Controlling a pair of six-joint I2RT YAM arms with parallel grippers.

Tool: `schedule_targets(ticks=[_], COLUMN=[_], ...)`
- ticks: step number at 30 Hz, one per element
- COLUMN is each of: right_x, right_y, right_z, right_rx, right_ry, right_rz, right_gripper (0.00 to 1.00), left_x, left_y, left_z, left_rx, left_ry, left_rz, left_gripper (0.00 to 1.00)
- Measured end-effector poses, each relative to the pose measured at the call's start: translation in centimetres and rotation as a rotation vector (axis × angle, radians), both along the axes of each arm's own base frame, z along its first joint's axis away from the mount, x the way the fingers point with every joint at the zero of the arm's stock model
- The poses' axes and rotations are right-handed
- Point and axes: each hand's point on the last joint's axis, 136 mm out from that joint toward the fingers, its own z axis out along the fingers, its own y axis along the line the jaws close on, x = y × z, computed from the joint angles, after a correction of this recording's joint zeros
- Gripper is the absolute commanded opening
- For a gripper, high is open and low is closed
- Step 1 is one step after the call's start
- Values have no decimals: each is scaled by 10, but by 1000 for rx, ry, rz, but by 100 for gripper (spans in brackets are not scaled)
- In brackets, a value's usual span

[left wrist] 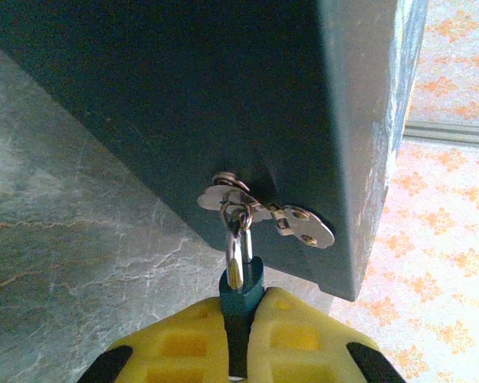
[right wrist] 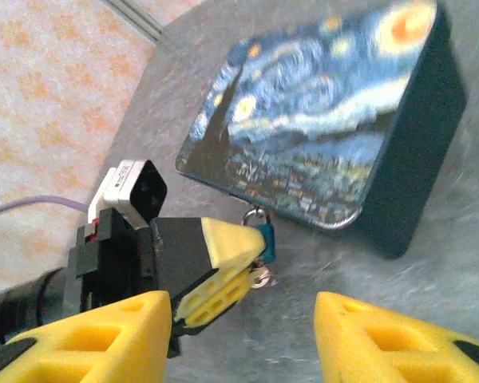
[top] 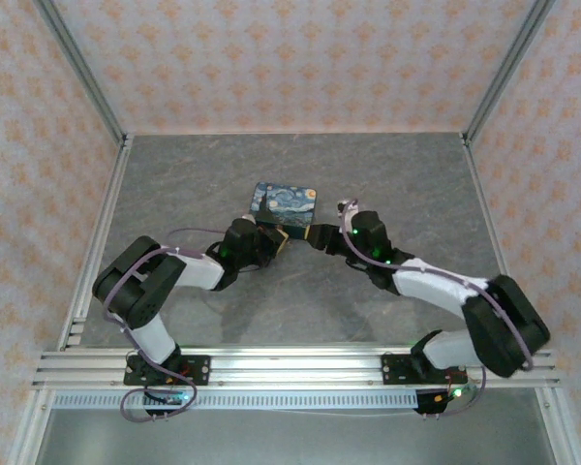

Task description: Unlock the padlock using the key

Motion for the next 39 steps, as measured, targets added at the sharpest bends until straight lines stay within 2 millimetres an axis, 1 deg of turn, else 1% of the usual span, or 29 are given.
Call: schedule_targets(ticks=[4, 6, 12, 16, 17, 20, 23, 27, 30, 32, 39], right_x=[-10, -15, -21, -26, -28, -34, -38, -36, -33, -29, -18], right_y=[-4, -5, -10, -5, -4, 2, 9, 18, 21, 24, 34], right_z=[21, 26, 27, 24, 22, 13, -4, -32, -49, -57, -71], right_rx=[-169, -254, -464, -587, -612, -705, -794, -893, -936, -945, -944], right_ry=[-185, -261, -435, -548, -573, -646, -691, -707, -701, -699, -714], right_rz=[58, 95, 185, 273, 295, 371, 444, 512, 534, 533, 513], right_gripper=[55, 55, 55, 56, 57, 61, 61, 62, 62, 61, 59], left_x=[-1, -3, -4, -3, -3, -4, -4, -4, -4, -5, -5], left_y=[1, 2, 2, 1, 1, 1, 1, 1, 0, 0, -1], left_z=[2, 2, 1, 2, 3, 2, 2, 3, 3, 3, 5], left_rx=[10, 14, 8, 2, -1, -9, -21, -34, -45, -48, -51], left_ry=[21, 30, 58, 68, 72, 82, 93, 101, 110, 112, 111], left_rz=[2, 2, 13, 16, 18, 26, 35, 40, 42, 41, 38], left_gripper=[7, 6, 1, 0, 0, 0, 0, 0, 0, 0, 0])
